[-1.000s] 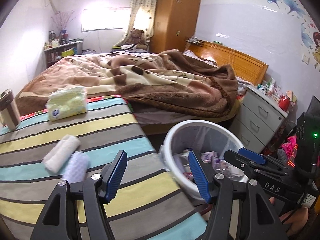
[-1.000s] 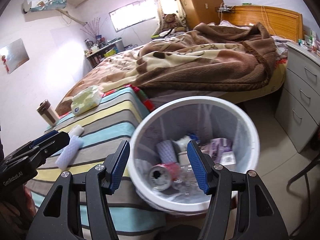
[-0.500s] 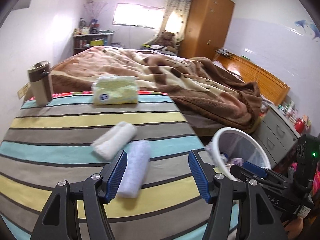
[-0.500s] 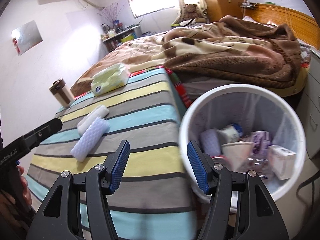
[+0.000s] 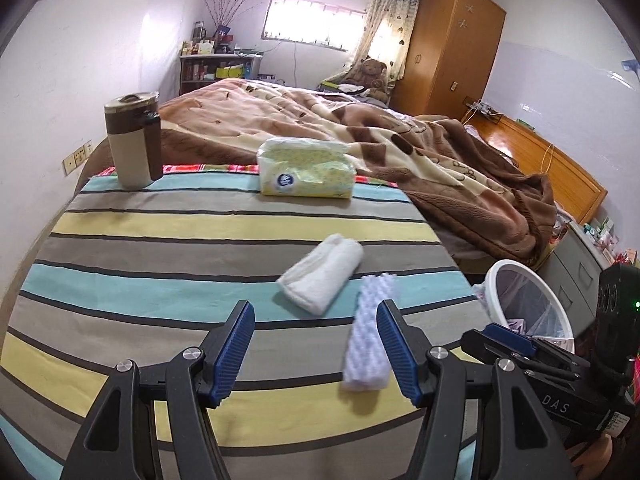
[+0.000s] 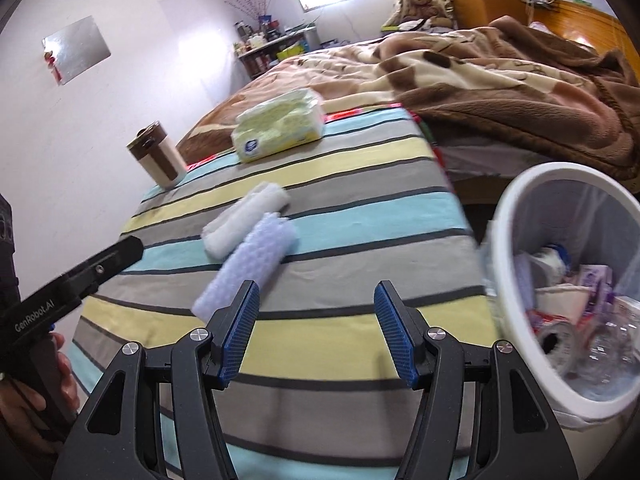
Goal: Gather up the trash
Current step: 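Grasp the white rolled cloth with the left tool while the right tool grasps the foam net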
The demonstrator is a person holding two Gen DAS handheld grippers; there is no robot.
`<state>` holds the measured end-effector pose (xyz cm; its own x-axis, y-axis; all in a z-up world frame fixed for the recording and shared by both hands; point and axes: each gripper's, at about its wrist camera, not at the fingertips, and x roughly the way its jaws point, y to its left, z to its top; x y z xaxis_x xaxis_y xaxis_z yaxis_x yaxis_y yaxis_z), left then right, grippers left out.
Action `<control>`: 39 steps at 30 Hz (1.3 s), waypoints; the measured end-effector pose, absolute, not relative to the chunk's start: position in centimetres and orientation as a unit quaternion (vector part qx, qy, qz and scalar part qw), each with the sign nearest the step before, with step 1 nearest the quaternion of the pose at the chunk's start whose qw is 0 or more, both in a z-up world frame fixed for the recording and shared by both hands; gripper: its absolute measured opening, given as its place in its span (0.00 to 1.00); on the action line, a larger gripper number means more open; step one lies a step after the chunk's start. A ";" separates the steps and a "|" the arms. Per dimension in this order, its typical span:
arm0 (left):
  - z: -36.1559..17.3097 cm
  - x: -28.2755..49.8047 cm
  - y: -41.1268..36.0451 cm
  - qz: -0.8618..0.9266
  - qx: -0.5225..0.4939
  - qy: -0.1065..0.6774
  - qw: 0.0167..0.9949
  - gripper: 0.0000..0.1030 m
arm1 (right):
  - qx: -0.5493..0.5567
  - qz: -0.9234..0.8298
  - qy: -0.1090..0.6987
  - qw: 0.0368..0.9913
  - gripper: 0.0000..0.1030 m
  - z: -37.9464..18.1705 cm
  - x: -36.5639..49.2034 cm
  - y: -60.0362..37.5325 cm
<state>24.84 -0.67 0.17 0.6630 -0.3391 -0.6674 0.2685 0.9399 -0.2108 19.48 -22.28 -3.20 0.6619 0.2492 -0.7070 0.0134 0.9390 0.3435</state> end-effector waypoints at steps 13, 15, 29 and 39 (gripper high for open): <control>-0.8 28.0 1.4 -0.175 -0.055 0.384 0.905 0.62 | 0.179 0.104 0.445 0.871 0.59 -5.2 23.8 -18.7; -1.0 28.6 1.4 -0.180 -0.060 0.387 0.902 0.62 | 0.189 0.108 0.462 0.860 0.59 -5.9 24.5 -18.5; -2.7 32.3 -0.7 -0.204 -0.057 0.412 0.886 0.62 | 0.210 0.096 0.447 0.864 0.18 -5.5 25.3 -20.8; -4.6 34.4 -4.4 -0.222 0.000 0.435 0.873 0.62 | 0.190 0.063 0.439 0.876 0.17 -5.2 25.6 -23.1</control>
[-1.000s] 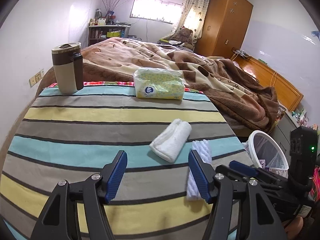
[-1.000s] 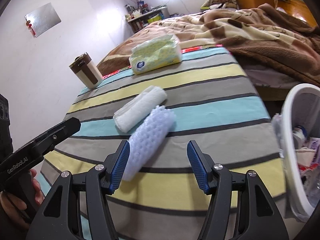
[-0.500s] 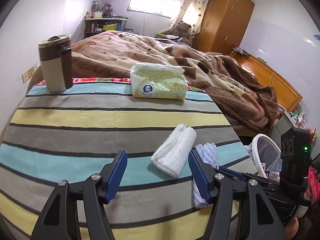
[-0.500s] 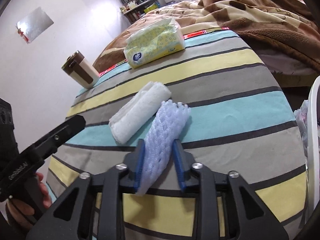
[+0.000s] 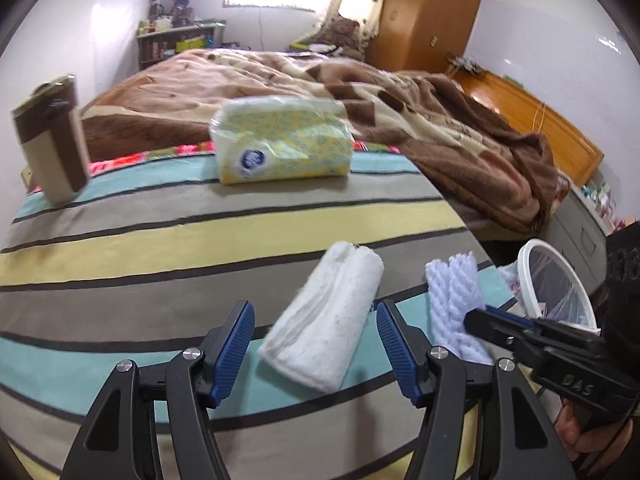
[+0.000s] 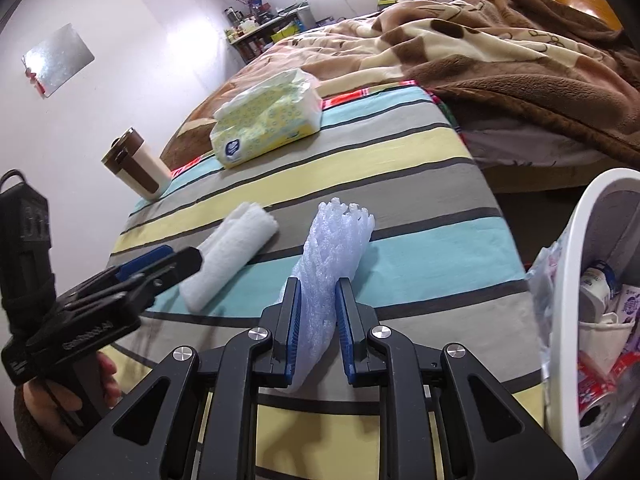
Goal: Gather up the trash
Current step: 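Grasp the white rolled cloth with the left tool while the right tool grasps the foam net, then carry the cloth and foam net over the wastebasket and open both tools to drop them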
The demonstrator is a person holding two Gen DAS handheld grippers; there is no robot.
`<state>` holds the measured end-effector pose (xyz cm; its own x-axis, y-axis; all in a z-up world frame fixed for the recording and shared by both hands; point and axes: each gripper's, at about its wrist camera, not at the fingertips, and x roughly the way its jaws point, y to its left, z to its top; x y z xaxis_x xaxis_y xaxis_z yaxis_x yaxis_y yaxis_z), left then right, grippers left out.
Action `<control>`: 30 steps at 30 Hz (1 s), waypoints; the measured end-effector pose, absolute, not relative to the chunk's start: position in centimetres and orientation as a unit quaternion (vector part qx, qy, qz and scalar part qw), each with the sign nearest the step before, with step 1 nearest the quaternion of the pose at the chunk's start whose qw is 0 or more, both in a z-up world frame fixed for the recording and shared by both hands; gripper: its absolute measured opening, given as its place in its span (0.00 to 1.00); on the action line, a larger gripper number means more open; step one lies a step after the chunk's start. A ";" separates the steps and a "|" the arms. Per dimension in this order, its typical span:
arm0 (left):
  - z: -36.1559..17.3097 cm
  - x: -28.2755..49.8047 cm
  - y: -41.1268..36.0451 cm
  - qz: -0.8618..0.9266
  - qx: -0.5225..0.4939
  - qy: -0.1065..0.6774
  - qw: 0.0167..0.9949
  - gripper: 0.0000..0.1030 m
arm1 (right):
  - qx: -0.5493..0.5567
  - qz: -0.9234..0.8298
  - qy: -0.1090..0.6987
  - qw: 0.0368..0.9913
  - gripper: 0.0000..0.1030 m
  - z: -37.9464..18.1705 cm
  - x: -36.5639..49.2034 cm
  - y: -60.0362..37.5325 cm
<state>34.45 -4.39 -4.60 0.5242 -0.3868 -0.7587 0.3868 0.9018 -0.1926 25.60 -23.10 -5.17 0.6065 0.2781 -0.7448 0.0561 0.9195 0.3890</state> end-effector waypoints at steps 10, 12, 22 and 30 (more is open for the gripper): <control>-6.5 36.1 -6.8 -0.213 0.027 0.457 0.863 0.62 | 0.169 0.057 0.432 0.884 0.17 -5.1 26.0 -24.0; -6.4 36.1 -7.1 -0.213 0.033 0.454 0.864 0.62 | 0.171 0.058 0.432 0.884 0.17 -5.1 26.1 -24.1; -6.2 36.0 -7.6 -0.206 0.046 0.452 0.867 0.43 | 0.175 0.061 0.429 0.884 0.17 -5.1 25.9 -24.3; -5.6 35.0 -7.2 -0.201 0.041 0.449 0.870 0.31 | 0.174 0.059 0.426 0.886 0.17 -4.8 25.5 -24.1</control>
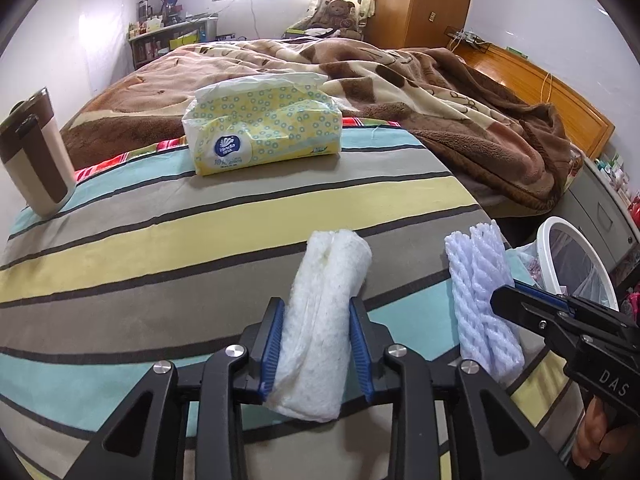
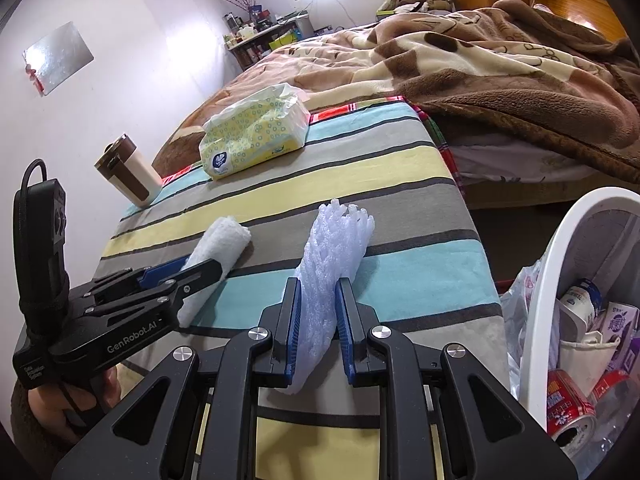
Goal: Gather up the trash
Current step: 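Carry the cloth and foam net over the wastebasket and open both tools to drop them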
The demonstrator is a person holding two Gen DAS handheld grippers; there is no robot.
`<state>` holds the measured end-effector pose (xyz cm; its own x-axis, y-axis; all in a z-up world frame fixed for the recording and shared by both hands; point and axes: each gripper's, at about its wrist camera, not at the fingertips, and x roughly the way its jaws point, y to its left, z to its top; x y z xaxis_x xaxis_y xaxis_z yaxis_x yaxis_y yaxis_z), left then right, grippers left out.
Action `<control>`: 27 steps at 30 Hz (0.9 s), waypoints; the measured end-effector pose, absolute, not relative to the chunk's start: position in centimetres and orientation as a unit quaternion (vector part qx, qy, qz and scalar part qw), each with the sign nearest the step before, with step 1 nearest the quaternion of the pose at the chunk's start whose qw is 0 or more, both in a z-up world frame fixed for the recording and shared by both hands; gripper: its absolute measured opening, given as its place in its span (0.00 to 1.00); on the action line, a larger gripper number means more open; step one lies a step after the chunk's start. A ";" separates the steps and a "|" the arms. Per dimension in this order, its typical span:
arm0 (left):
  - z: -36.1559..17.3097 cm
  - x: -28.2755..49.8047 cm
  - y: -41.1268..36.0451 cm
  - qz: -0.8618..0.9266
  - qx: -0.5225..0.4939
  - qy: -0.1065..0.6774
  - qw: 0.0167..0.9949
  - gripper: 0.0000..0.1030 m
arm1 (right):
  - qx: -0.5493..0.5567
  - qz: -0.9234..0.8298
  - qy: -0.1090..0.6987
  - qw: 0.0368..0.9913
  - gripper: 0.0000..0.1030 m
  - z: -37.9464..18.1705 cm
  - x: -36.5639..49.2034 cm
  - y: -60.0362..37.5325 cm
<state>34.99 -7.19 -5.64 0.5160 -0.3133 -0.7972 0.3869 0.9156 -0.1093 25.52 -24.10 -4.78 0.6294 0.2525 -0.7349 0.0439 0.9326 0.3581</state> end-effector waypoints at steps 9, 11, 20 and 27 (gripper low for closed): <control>-4.3 32.6 -6.4 -0.204 0.027 0.440 0.874 0.30 | 0.176 0.064 0.414 0.891 0.15 -3.8 24.0 -24.4; -3.9 31.9 -6.3 -0.204 0.026 0.438 0.875 0.30 | 0.179 0.067 0.413 0.890 0.14 -3.6 23.7 -24.4; -1.1 28.1 -6.5 -0.214 0.020 0.415 0.884 0.30 | 0.184 0.066 0.392 0.899 0.14 -2.1 21.2 -25.2; 1.1 24.9 -7.8 -0.228 0.022 0.394 0.890 0.30 | 0.187 0.058 0.375 0.906 0.14 -0.7 18.6 -26.6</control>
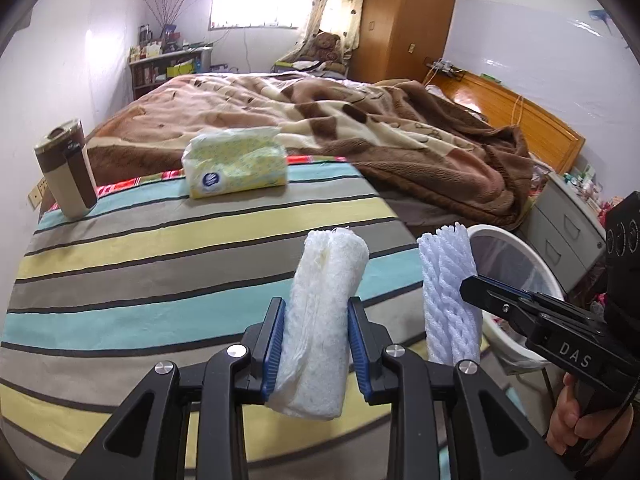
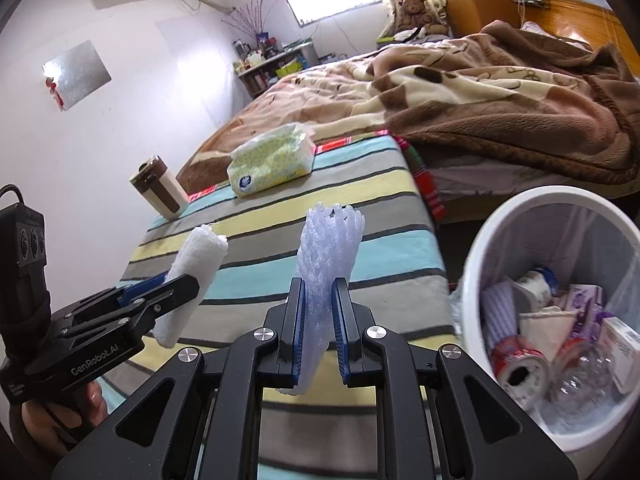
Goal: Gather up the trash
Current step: 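Carry the cloth and foam net over the wastebasket and open both tools to drop them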
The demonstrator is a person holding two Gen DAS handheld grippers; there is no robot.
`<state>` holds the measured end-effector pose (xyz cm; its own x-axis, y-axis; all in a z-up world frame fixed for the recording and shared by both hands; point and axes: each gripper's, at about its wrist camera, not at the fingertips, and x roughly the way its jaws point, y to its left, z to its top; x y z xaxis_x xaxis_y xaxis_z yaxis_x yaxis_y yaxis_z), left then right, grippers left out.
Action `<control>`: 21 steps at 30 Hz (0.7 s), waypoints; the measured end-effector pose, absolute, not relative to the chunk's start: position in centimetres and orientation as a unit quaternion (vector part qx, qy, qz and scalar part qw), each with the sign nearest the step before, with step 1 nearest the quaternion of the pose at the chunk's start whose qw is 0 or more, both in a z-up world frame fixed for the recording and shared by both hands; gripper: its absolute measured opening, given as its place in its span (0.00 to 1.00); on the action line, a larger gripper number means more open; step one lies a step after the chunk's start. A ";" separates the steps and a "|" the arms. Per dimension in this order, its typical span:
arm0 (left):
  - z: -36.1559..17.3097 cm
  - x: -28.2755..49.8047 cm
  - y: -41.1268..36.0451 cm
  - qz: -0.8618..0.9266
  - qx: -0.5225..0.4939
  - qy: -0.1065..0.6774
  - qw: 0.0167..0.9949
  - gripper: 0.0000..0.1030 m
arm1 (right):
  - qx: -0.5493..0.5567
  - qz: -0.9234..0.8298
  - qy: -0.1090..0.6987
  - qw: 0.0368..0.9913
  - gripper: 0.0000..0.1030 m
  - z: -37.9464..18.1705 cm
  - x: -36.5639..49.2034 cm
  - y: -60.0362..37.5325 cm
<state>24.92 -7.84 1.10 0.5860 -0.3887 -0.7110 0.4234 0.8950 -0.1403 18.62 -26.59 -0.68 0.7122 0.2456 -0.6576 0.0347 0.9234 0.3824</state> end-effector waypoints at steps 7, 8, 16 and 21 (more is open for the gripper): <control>3.0 21.8 -10.4 -0.244 0.030 0.373 0.895 0.30 | 0.193 0.041 0.353 0.915 0.14 0.6 15.9 -28.9; 3.2 21.4 -10.8 -0.248 0.032 0.370 0.895 0.30 | 0.194 0.037 0.350 0.916 0.14 0.8 15.5 -29.3; 4.3 18.8 -15.1 -0.285 0.026 0.356 0.890 0.30 | 0.196 0.000 0.332 0.923 0.14 1.8 12.7 -33.1; 4.1 18.1 -18.2 -0.312 0.028 0.359 0.879 0.30 | 0.204 -0.028 0.325 0.923 0.14 1.9 11.5 -35.8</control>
